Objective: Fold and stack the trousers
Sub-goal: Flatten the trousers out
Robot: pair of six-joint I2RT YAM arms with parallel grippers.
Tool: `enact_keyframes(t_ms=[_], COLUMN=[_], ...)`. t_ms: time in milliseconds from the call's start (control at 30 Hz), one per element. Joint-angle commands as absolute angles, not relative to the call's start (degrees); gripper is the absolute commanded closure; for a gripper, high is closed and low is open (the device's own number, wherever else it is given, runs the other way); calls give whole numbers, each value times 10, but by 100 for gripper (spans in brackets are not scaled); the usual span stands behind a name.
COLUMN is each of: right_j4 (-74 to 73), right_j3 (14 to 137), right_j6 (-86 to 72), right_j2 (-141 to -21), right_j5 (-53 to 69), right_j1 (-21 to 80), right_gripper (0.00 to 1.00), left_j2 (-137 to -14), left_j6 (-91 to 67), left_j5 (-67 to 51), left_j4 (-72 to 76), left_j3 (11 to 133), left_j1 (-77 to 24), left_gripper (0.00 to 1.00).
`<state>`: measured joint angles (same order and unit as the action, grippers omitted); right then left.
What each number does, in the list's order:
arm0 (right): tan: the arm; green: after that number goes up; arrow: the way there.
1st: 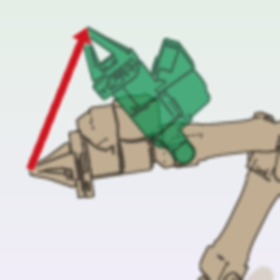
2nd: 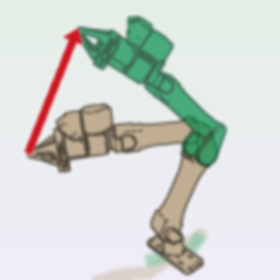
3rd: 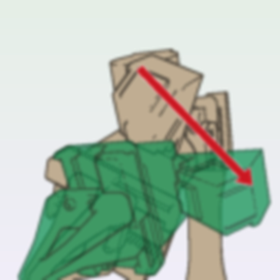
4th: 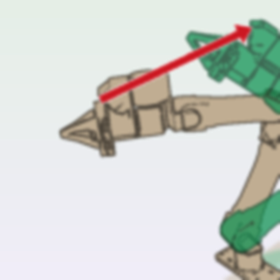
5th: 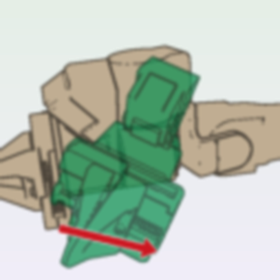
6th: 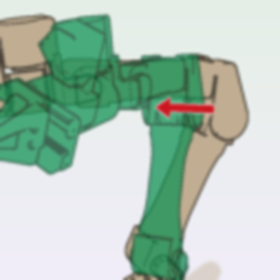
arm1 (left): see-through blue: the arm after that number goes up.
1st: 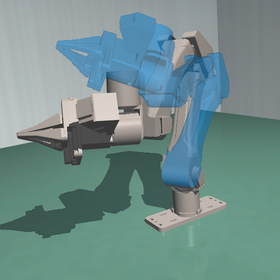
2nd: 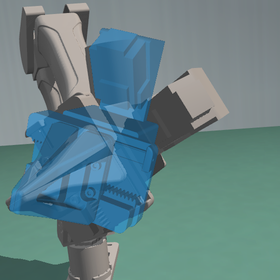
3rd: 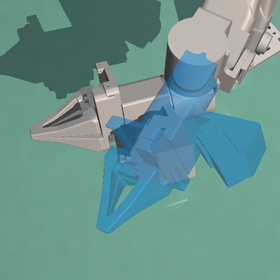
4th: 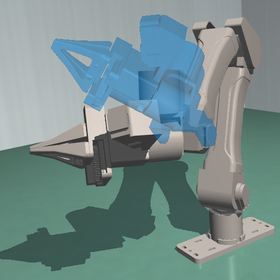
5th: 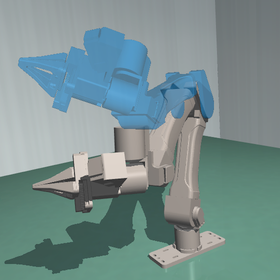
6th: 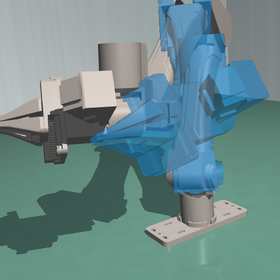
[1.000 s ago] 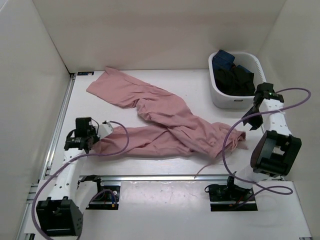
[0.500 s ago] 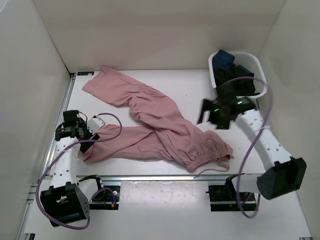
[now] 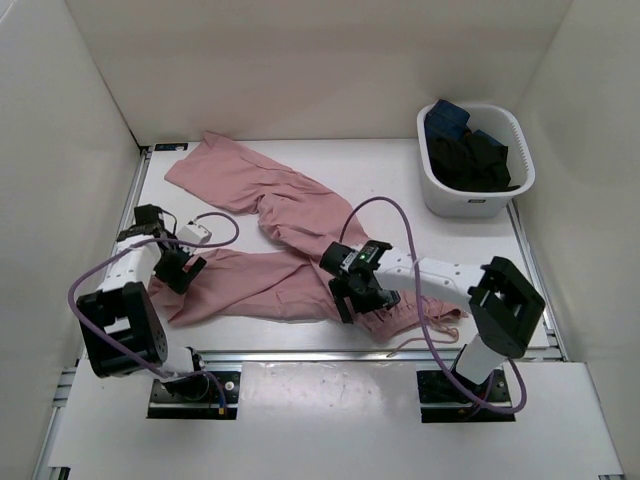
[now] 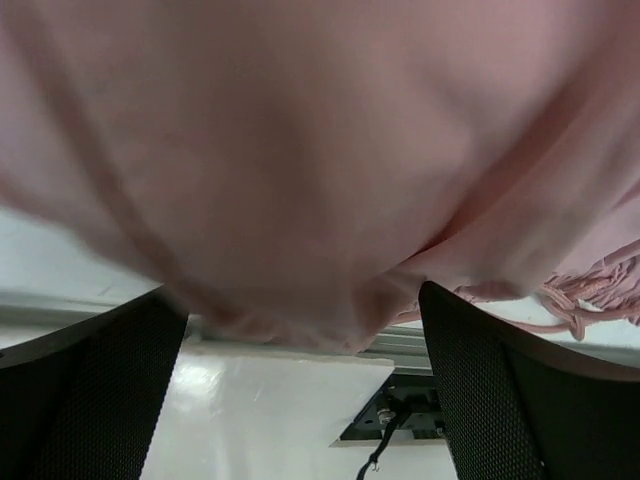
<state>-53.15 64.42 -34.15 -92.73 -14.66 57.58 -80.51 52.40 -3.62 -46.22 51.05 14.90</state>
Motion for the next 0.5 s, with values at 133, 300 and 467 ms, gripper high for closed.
enact_keyframes(t_ms=[133,300,467], right_j4=[-567,-631,-763], right_j3=[606,616,720], right_j6=[-433,-452,-384], right_j2=[-972,-927,-855], right_j5=[-249,-300,-401], right_j1=[570,548,437], right_gripper=[18,86,99], left_j2=[-894,-912,-918], left_j6=[518,516,503], left_j5=[0,16,31], left_j4=[-376,-383,-383], left_j3=[498,510,630], left_j1=[158,158,218], left_gripper=[5,86,86])
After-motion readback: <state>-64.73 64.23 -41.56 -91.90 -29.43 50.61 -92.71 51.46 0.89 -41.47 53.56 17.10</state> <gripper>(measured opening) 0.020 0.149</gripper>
